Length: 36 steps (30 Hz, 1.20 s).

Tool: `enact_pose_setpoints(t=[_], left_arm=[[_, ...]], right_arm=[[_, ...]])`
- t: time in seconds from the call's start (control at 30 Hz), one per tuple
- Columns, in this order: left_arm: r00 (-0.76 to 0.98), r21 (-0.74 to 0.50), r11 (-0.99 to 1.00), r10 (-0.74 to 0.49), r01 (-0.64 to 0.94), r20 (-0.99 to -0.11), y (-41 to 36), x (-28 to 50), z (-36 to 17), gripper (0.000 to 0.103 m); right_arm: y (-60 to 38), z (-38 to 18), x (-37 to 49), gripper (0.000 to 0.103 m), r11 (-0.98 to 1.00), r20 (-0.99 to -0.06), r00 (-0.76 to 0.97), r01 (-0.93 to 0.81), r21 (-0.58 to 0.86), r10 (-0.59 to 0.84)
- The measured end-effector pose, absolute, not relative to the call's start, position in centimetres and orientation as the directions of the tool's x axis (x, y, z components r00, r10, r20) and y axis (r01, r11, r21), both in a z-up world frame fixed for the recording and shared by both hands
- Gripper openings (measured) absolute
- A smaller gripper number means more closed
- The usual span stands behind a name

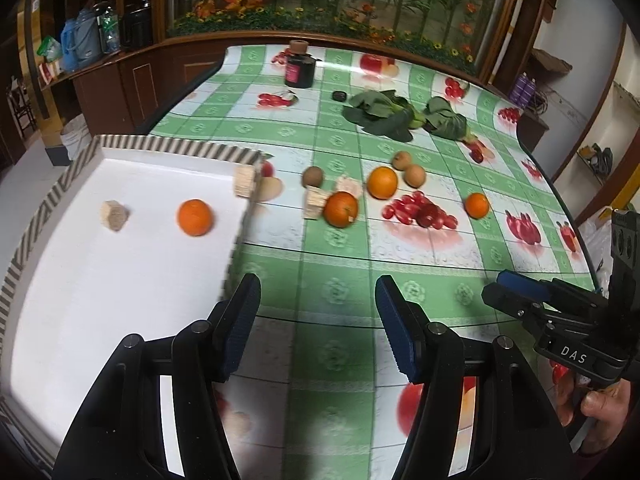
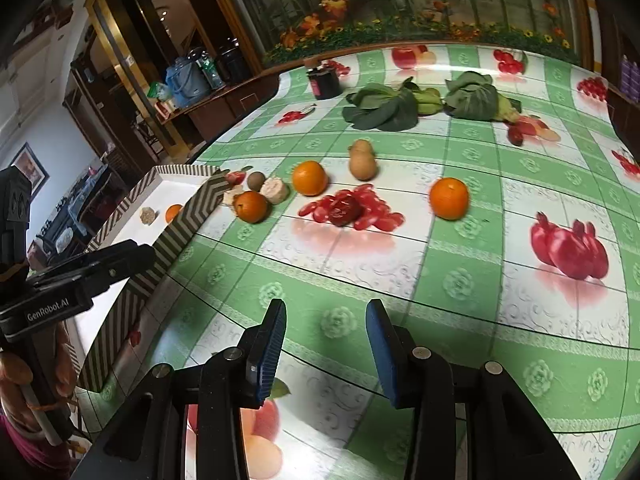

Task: Organize fruits
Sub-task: 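Move the right tool to a red date while the left tool approaches an orange, then grasp the red date with the right tool while the left tool grasps the orange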

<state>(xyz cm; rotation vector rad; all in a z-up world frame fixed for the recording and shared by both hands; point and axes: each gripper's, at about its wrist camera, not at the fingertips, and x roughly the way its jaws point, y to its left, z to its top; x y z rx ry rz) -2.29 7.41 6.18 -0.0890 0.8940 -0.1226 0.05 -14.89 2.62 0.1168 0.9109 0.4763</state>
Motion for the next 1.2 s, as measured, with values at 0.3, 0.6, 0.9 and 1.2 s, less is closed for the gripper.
enact_pose_setpoints(t=[0.3,0.6,0.9,1.2], left_arm=[[0.603,-0.133,0.989,-0.147,0.068,-0.784,6.3,-1.4,5.3,0.060],[0.580,-0.135,0.989,-0.143,0.058,-0.802,5.9,-0.2,4.2,0.060],[0.577,-0.140,0.990,-0.133,0.033,-0.806,6.4,1.5,4.2,0.060],[0.567,-0.137,0.990,-0.122,0.016,-0.815,6.0,3.4,3.7,0.060]], right_arm=[[-16.8,2.5,0.4,0.040,0.905,-0.735,0.533,-0.306,0.295,0.420],[-13.9,2.7,3.9,0.040,0.898,-0.750,0.523,-0.384,0.216,0.404],[-10.9,1.4,8.0,0.040,0.882,-0.782,0.511,-0.460,0.101,0.356],[-10.3,0.8,8.7,0.028,0.864,-0.778,0.517,-0.500,0.064,0.356]])
